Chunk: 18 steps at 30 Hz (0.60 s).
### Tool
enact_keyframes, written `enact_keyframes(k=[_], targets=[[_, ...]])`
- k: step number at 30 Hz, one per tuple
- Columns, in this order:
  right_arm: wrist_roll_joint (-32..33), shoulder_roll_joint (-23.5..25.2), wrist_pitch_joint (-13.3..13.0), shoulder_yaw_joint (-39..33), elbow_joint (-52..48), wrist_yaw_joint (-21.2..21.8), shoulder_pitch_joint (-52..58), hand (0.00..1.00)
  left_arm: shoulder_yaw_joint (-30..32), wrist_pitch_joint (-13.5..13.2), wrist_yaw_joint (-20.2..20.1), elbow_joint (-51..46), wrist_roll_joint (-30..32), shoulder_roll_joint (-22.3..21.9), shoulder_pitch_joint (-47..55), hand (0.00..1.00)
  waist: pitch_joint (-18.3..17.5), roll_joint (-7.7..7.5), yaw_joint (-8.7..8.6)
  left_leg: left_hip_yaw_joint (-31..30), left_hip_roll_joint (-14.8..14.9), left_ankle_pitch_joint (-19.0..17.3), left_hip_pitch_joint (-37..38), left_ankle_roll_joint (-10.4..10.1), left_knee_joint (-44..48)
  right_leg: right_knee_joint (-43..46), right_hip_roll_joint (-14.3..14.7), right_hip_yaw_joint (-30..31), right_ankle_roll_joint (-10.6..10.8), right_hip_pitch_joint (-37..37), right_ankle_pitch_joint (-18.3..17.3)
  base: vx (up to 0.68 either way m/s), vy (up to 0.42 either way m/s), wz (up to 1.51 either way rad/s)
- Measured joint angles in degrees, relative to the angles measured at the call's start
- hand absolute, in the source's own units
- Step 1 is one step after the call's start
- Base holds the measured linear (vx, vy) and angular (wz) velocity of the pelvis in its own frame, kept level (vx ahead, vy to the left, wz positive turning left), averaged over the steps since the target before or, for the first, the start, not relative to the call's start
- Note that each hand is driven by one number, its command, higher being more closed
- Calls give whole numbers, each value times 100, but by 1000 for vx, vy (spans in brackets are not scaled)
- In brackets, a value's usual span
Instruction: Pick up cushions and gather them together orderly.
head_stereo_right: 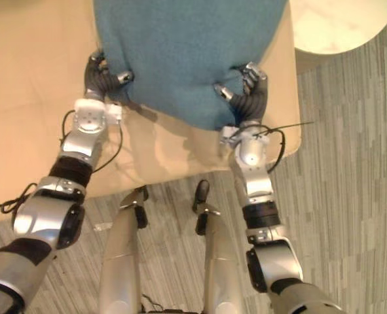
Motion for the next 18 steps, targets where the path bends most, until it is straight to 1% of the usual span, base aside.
enact_keyframes(k=[1,5,7,8,10,11,12,13,15,16,18], targets=[[0,6,-16,0,-17,0,1,100,-71,-34,48,-184,-199,8,112,100,1,-1,-11,9,-42,39,88,3,-107,-6,-26,3,0,40,-1,40,-12,9],[-6,37,-59,1,-69,0,100,100,-162,-85,148,-730,-514,-14,558,100,1,-1,-14,49,-142,99,517,-22,-391,-62,-89,29,12,334,-15,46,-25,7],[-17,45,-121,4,-348,1,473,100,-177,-200,182,-1306,-690,-115,992,100,-2,-3,5,56,-209,178,931,-45,-648,-142,-115,22,29,690,-73,67,-48,15],[-18,51,-133,8,-412,2,567,100,-177,-229,182,-1430,-718,-138,1084,100,-2,-3,13,53,-223,186,1010,-52,-687,-143,-123,19,37,761,-94,91,-73,20],[-35,123,-163,40,-713,4,1053,100,-219,-318,213,-2076,-776,-229,1551,100,-9,-1,31,37,-294,199,1347,-65,-849,-157,-158,-3,67,1052,-197,105,-76,18],[-49,156,-162,45,-738,4,1144,100,-234,-330,214,-2154,-775,-249,1643,100,-9,-1,32,36,-318,201,1434,-68,-906,-157,-177,-11,67,1125,-222,109,-62,19],[-218,256,-161,65,-808,4,1449,100,-244,-340,231,-2382,-775,-366,1950,100,-9,-1,23,35,-374,220,1710,-85,-1013,-161,-210,-35,82,1366,-273,98,-48,15],[-261,288,-161,80,-831,4,1544,100,-244,-342,243,-2464,-772,-411,2062,100,-12,0,21,33,-384,217,1788,-87,-1023,-174,-219,-51,81,1456,-276,127,-48,19],[-488,403,-157,114,-1112,4,2144,100,-221,-368,273,-3103,-772,-806,2799,100,-34,5,10,7,-464,209,2264,-88,-1196,-261,-283,-164,125,1957,-349,107,-21,25],[-492,420,-157,110,-1177,4,2235,100,-220,-375,273,-3219,-772,-864,2921,100,-37,5,8,-1,-478,206,2328,-91,-1223,-279,-292,-177,134,2032,-368,108,-12,30],[-660,521,-156,110,-1420,68,2712,100,-176,-391,272,-3836,-775,-1168,3765,100,-65,6,11,-24,-553,183,2805,-83,-1383,-436,-324,-219,162,2551,-422,92,-3,19]])
